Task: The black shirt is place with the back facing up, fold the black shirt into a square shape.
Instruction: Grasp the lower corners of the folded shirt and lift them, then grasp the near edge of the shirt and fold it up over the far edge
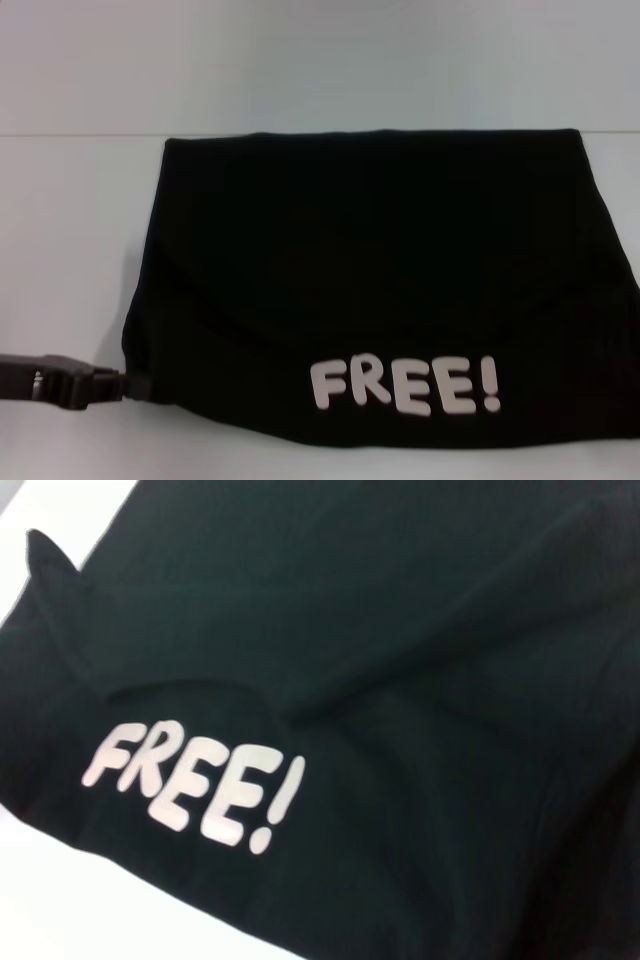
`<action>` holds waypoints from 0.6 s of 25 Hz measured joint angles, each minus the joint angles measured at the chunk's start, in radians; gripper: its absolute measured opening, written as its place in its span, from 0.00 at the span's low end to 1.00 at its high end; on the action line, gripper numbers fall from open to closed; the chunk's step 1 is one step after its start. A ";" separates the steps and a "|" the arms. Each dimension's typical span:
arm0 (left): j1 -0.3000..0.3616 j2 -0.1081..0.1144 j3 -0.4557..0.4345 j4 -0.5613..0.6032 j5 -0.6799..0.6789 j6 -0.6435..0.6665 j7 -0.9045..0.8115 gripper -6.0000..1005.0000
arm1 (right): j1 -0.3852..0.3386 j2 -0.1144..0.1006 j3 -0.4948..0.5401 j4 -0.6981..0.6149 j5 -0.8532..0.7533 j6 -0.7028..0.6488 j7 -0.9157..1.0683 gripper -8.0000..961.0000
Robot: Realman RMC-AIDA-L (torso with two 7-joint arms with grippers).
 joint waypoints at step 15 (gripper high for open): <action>0.020 -0.008 -0.027 -0.024 -0.007 0.114 0.025 0.00 | -0.050 -0.009 0.078 -0.017 -0.004 -0.127 -0.063 0.01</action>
